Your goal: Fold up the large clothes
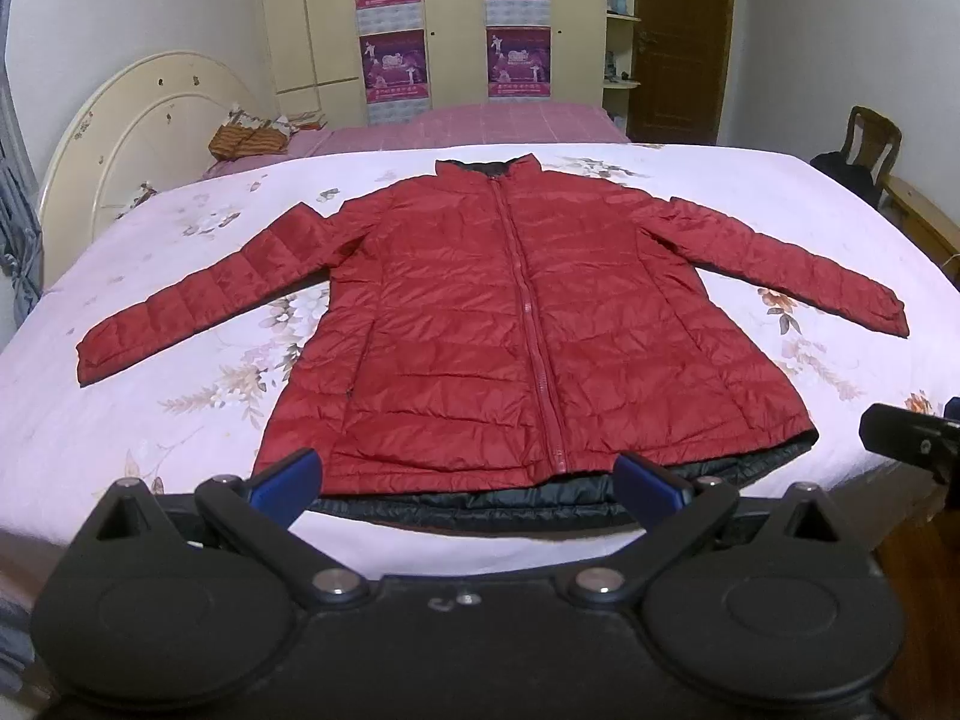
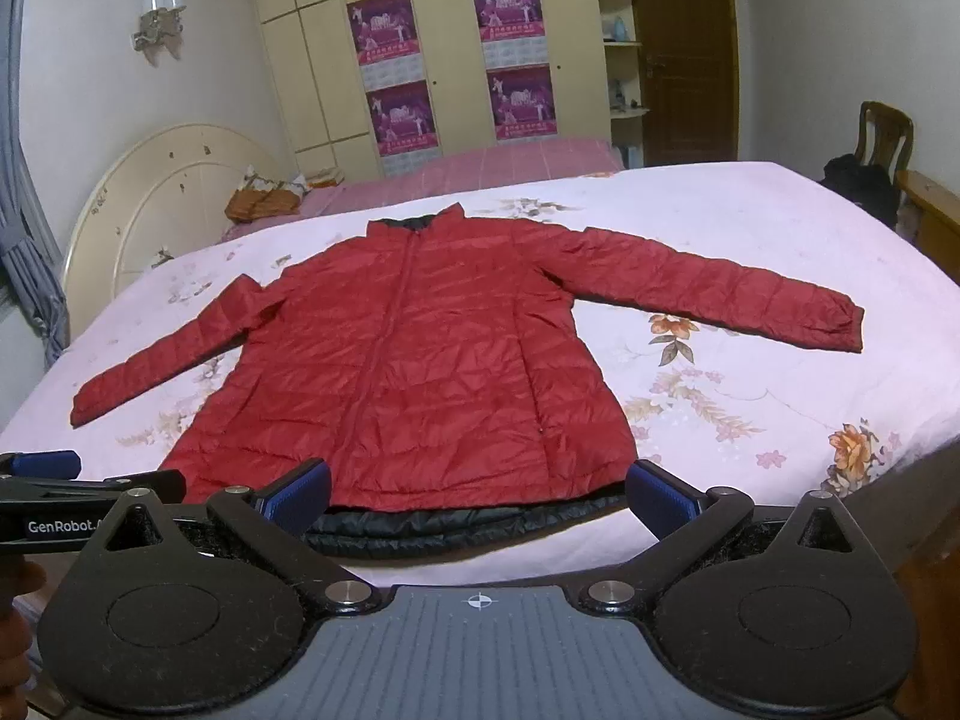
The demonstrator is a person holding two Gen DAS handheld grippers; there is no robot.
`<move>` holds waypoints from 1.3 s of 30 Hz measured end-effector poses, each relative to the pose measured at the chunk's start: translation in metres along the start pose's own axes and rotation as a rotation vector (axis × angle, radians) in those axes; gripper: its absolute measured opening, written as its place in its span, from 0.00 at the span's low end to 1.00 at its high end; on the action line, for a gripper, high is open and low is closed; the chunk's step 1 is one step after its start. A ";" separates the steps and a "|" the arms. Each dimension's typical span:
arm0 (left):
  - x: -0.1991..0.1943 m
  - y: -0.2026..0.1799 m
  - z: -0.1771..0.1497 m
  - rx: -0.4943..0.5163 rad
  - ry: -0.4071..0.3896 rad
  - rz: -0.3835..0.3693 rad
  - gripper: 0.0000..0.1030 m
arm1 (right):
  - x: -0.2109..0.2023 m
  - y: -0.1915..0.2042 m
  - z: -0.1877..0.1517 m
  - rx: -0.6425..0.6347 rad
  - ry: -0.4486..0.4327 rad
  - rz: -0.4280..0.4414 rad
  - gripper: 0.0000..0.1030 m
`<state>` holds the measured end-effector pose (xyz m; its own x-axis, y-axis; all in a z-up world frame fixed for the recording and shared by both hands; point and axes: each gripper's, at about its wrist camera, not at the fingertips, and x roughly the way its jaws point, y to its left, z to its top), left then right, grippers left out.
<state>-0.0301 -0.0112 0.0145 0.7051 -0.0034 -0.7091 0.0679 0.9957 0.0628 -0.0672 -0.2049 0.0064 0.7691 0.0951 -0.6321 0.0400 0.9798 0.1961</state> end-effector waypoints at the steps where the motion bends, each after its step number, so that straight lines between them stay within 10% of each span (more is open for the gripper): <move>1: 0.000 0.000 0.000 -0.002 0.000 0.001 1.00 | 0.000 0.000 0.000 0.000 -0.001 0.000 1.00; 39: 0.003 0.015 -0.001 -0.036 0.010 -0.011 1.00 | 0.001 0.012 0.000 -0.004 0.010 0.003 1.00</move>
<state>-0.0282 0.0039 0.0125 0.6974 -0.0136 -0.7165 0.0499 0.9983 0.0295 -0.0655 -0.1930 0.0081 0.7628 0.0995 -0.6389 0.0350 0.9803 0.1944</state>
